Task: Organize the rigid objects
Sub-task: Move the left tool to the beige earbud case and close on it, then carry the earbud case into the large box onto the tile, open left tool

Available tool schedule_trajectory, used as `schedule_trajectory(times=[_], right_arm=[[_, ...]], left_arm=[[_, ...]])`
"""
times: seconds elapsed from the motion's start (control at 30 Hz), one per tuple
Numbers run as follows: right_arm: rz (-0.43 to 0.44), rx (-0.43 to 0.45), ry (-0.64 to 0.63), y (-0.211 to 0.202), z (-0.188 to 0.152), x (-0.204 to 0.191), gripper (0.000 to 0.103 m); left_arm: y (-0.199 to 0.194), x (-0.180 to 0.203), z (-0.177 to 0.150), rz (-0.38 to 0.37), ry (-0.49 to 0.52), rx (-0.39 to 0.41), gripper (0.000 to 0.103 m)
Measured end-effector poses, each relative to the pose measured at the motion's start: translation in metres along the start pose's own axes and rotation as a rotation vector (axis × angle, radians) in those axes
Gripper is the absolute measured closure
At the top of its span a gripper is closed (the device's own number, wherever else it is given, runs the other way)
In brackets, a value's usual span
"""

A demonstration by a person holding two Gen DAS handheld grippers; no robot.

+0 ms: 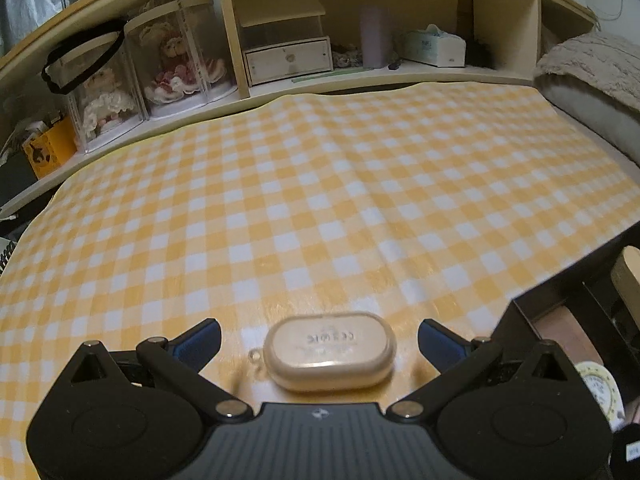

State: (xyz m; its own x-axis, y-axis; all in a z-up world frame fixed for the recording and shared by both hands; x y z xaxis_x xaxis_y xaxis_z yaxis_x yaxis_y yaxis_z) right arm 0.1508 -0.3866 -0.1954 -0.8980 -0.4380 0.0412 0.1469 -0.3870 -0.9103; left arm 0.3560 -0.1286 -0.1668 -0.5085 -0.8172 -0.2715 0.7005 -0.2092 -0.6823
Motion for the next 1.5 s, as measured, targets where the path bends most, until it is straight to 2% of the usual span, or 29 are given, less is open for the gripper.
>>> schedule_trajectory(times=[0.1,0.17,0.33,0.5,0.67,0.83,0.9,1.0,1.13,1.33,1.5], right_arm=[[-0.002,-0.002,-0.001,0.0,0.0,0.0,0.095],[-0.006,-0.004,-0.003,0.001,0.0,-0.002,0.095],[-0.011,-0.008,-0.006,0.001,-0.001,-0.006,0.094],[-0.01,-0.008,-0.006,0.001,0.0,-0.006,0.094],[-0.011,-0.008,-0.006,0.0,0.0,-0.006,0.094],[-0.009,-0.008,-0.006,0.0,0.0,-0.007,0.094],[-0.008,-0.007,-0.007,0.0,0.001,-0.008,0.094],[-0.008,-0.007,-0.007,-0.001,0.001,-0.009,0.094],[-0.008,-0.006,-0.008,-0.002,0.0,-0.011,0.094],[-0.011,-0.004,-0.012,-0.003,0.0,-0.017,0.094],[-0.011,-0.006,-0.012,-0.002,0.0,-0.018,0.094]], left_arm=[[0.002,0.004,0.0,-0.025,0.003,-0.002,0.003],[0.004,0.009,-0.001,-0.035,0.029,-0.009,0.013],[0.004,0.009,-0.001,-0.014,0.033,-0.019,0.027],[-0.001,0.001,-0.001,-0.03,-0.044,-0.032,0.027],[-0.024,0.006,0.018,-0.05,-0.103,0.019,0.028],[-0.063,0.031,0.048,-0.126,-0.15,0.1,0.028],[-0.075,0.044,0.056,-0.164,-0.168,0.108,0.028],[-0.085,0.064,0.059,-0.22,-0.223,0.087,0.028],[-0.085,0.083,0.055,-0.254,-0.274,0.032,0.028],[-0.068,0.099,0.051,-0.249,-0.33,-0.028,0.028],[-0.063,0.098,0.05,-0.218,-0.315,-0.021,0.028]])
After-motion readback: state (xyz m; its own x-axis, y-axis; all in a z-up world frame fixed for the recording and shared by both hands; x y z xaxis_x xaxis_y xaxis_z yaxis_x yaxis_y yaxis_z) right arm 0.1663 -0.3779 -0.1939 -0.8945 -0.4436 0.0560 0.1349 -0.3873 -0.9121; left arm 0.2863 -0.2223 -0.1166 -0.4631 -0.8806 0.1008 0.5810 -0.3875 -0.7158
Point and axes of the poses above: each gripper's, at about its wrist camera, not at the fingertips, and y roughly the way its jaws point, x to its right, z to its top, the point moved 9 cm from there along y, roughly the way its jaws point, and after that the axes turned 12 degrees about y, right-handed, at the moved point
